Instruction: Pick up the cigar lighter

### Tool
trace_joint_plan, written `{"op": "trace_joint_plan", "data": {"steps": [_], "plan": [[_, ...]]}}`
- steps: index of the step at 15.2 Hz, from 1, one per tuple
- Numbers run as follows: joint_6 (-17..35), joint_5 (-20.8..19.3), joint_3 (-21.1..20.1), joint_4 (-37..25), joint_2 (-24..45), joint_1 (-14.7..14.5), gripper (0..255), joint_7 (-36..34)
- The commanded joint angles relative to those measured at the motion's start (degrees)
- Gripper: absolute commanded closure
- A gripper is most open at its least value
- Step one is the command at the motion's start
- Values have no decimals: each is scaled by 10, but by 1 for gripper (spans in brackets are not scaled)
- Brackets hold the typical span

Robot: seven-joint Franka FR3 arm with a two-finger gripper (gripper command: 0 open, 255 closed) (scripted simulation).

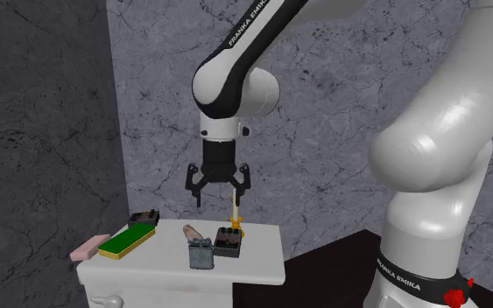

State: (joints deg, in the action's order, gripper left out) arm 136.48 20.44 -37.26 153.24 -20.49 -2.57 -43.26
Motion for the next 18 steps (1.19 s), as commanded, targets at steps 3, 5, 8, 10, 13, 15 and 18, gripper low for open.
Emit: {"op": "trace_joint_plan", "data": {"steps": [3,5,8,10,13,15,18], "plan": [[74,-51,-67,-19,107,28,0,-94],[107,-114,-96,-35,172,48,0,-163],[130,-151,-95,-34,202,50,0,-191],[149,-184,-92,-33,226,52,0,-214],[180,-253,-76,-32,270,47,0,-262],[180,-252,-73,-32,269,45,0,-262],[181,-256,-72,-33,272,43,255,-266]]}}
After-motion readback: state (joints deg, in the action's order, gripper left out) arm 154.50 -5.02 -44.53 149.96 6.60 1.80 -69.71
